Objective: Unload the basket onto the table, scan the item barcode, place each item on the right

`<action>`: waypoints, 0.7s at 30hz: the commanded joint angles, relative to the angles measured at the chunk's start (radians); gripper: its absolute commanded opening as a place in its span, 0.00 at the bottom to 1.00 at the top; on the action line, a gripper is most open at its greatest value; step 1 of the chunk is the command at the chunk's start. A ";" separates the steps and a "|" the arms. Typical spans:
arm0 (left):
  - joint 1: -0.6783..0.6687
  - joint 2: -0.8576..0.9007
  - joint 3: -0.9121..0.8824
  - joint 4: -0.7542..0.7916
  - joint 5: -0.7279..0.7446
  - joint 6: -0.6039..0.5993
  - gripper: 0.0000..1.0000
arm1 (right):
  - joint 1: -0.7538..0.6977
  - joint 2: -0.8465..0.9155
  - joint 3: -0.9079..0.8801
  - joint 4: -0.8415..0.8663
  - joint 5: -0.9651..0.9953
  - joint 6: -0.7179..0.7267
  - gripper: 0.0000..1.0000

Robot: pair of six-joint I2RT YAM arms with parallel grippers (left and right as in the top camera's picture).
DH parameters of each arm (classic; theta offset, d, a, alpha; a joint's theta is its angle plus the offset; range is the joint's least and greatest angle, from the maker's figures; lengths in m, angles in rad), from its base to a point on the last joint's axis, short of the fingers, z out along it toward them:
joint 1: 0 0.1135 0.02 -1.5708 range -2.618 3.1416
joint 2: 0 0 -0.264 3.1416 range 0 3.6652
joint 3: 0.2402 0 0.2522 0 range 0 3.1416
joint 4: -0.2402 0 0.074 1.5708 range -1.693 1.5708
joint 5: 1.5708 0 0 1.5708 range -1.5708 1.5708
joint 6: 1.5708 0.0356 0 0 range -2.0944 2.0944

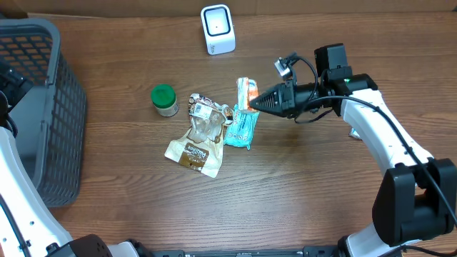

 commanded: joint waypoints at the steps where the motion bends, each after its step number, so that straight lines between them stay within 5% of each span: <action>1: 0.004 0.004 0.019 0.003 0.004 -0.021 1.00 | 0.020 -0.021 0.021 -0.071 0.422 0.059 0.04; 11: 0.004 0.004 0.019 0.003 0.004 -0.021 1.00 | 0.077 -0.021 0.021 -0.239 1.290 0.283 0.04; 21: 0.004 0.004 0.019 0.003 0.004 -0.021 1.00 | 0.229 0.018 0.048 -0.368 1.683 0.378 0.04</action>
